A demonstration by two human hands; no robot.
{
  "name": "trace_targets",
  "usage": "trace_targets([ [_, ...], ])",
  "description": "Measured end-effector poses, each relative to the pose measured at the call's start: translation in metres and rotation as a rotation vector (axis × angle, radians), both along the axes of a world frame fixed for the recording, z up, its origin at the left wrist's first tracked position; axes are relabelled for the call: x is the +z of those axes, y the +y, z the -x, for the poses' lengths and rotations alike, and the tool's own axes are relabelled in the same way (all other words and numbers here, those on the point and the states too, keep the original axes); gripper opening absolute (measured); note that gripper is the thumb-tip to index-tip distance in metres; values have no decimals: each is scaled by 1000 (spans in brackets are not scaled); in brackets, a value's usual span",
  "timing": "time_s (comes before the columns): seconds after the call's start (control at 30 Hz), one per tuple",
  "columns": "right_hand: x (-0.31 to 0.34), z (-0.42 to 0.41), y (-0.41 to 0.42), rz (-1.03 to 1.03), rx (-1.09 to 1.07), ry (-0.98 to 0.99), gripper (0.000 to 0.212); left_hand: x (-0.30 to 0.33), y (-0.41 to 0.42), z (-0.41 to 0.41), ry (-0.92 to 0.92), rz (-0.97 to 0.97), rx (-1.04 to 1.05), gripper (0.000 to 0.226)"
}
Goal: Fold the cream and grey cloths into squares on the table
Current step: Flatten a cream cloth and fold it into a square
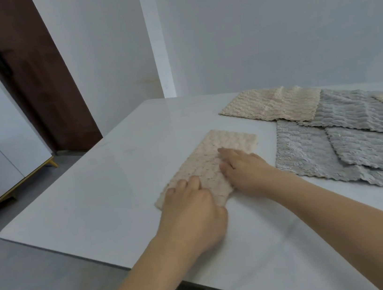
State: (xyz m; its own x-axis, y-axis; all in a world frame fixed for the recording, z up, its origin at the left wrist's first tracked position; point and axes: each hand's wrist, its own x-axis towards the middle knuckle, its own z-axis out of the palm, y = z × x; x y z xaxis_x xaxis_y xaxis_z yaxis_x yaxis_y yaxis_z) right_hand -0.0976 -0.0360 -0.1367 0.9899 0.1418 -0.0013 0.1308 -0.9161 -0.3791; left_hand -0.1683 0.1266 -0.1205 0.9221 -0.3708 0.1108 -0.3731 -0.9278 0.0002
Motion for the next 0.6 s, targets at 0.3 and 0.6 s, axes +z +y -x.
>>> trace_targets([
  [0.3, 5, 34, -8, 32, 170, -314, 20, -5, 55, -18, 182, 73, -164, 49],
  [0.6, -3, 84, 28, 273, 158, -307, 65, -21, 70, -38, -47, 218, -285, 24],
])
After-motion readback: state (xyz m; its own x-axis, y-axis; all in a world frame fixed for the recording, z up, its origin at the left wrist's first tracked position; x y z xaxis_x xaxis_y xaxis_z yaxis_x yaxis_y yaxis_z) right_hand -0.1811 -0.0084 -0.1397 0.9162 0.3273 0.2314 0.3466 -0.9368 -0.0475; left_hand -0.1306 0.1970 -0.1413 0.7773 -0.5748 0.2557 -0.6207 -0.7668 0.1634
